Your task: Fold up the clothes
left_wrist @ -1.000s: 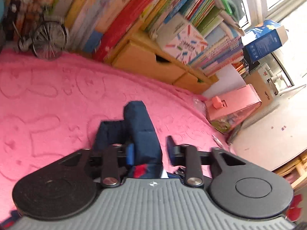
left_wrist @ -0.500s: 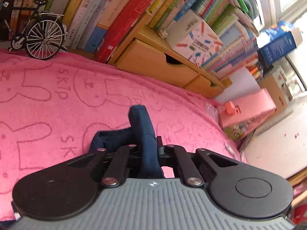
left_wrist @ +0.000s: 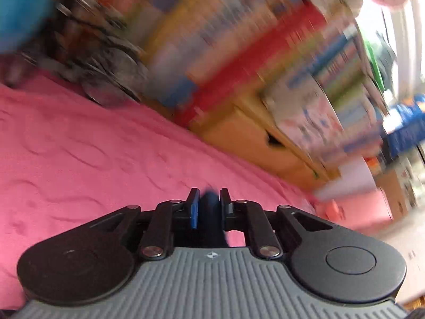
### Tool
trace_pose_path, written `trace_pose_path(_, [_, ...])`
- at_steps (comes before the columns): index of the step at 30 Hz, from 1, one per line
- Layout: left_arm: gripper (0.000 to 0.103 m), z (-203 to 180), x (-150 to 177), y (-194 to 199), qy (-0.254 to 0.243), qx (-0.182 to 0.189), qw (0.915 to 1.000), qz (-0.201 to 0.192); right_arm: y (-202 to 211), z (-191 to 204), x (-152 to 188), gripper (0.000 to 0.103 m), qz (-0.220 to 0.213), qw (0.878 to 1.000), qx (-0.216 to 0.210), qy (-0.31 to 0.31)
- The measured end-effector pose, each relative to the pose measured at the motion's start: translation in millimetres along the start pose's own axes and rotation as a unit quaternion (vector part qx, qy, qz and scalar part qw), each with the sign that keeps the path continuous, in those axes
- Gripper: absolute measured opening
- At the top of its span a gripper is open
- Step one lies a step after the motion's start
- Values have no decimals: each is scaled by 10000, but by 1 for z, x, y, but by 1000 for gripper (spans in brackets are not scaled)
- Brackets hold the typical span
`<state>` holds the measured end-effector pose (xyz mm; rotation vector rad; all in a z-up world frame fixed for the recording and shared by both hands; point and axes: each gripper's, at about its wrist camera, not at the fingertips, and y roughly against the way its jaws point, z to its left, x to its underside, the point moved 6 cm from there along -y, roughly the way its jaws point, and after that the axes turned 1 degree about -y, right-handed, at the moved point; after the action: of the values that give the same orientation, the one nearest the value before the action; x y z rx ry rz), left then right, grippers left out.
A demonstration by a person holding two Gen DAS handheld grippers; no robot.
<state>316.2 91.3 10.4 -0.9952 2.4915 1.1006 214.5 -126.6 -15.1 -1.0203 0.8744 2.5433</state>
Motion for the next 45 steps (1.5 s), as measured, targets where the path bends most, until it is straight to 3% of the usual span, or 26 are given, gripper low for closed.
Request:
trace_pose_path(3, [18,17,-23,35,369,-216,9968,-674,0,0,0,84,5,10000,-29,-26])
trace_pose_path(6, [19,6,-12,72,-573,-823,9916,-812,1,-1,0,84,18,10000,-77,-38])
trace_pose_path(8, [24,-4,20,98,-1402,-1139,9802,-811,3,-1,0,84,40,9999,-90,17])
trace_pose_path(10, [29,-13,51,124,-2184,-1420,9622,-793,10,2,0,84,36,9998,1,182])
trace_pose_path(14, [33,3,131,156,-2860,-1864,9388,-465,49,24,-2,84,-408,9930,491,991])
trace_pose_path(15, [33,9,151,161,-2920,-2002,9346,-354,63,32,0,84,-540,9897,622,1173])
trace_pose_path(18, [35,34,194,188,-2758,-2198,9349,-408,97,55,25,85,-703,9794,1001,1607])
trace_pose_path(21, [44,50,219,225,-2334,-2446,9384,-713,115,79,65,90,-668,9675,1302,2061])
trace_pose_path(24, [44,47,241,256,-2499,-2611,9265,-1044,134,103,105,91,-631,9526,1600,2508])
trace_pose_path(27, [46,23,269,265,-3297,-2567,9007,-1188,153,127,145,91,-593,9348,1893,2947])
trace_pose_path(29, [46,6,288,260,-3877,-2570,8773,-1182,164,142,168,90,-571,9221,2082,3213])
trace_pose_path(34, [51,-31,323,248,-5053,-2127,8279,-1186,148,143,172,88,-629,9047,2488,3401])
trace_pose_path(38, [69,-52,345,238,-5785,-1771,7885,-1108,135,145,175,88,-674,8893,2809,3546])
trace_pose_path(40, [69,-55,354,221,-6170,-1808,7598,-963,129,145,176,87,-696,8811,2967,3616])
trace_pose_path(41, [68,-56,356,212,-6352,-1874,7436,-920,127,145,176,83,-713,8792,3022,3614])
trace_pose_path(43, [67,-58,358,195,-6569,-1946,7234,-857,131,142,171,74,-788,8922,2950,3327])
trace_pose_path(45, [66,-62,358,182,-6688,-1927,7131,-840,136,139,165,62,-862,9043,2874,3038])
